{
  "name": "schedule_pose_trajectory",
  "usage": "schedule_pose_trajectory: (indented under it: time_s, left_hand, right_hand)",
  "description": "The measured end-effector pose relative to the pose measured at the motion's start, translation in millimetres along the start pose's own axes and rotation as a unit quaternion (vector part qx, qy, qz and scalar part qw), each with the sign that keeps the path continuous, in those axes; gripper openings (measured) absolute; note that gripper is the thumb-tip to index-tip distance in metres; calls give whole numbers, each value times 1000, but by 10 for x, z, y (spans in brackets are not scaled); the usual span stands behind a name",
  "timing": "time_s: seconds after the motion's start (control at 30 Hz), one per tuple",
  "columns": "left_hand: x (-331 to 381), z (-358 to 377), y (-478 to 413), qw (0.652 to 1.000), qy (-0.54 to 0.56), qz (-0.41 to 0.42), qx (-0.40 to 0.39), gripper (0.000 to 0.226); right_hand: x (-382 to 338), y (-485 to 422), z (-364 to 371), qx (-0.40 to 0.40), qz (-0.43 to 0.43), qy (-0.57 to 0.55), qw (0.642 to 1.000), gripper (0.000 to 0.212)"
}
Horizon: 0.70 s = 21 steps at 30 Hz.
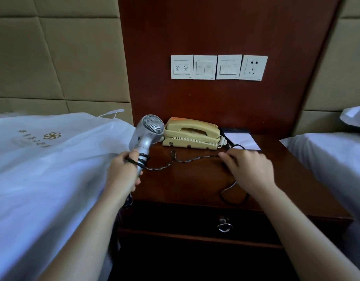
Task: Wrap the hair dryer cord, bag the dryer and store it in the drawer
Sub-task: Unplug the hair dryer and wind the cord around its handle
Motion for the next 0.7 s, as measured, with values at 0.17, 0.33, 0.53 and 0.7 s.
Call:
schedule_pose_trajectory:
  time_s: [0.17,0.33,0.53,0.7]
  left_hand:
    - [96,225,74,997,77,3,-4,31]
    - [145,507,132,992,123,-34,-11,34]
    - [239,784,148,986,161,-34,0,41]
    - [258,845,181,987,159,-34,-16,38]
  right_hand:
    - [-168,17,169,34,-57,53,996,28]
    - [-477,99,315,7,-148,21,989,32]
    - [-767,209,228,-68,-182,-228,954,39]
    - [-658,201,185,-113,-147,-352,917,9]
Point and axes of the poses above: each hand's wrist, its own y-axis away from the middle knuckle, its own z-axis out of the palm, x = y × z, the point moved 9 cm from there along -y, towards the middle knuckle, and after that the axes turned 10 degrees about -x, right-handed, at the moved point
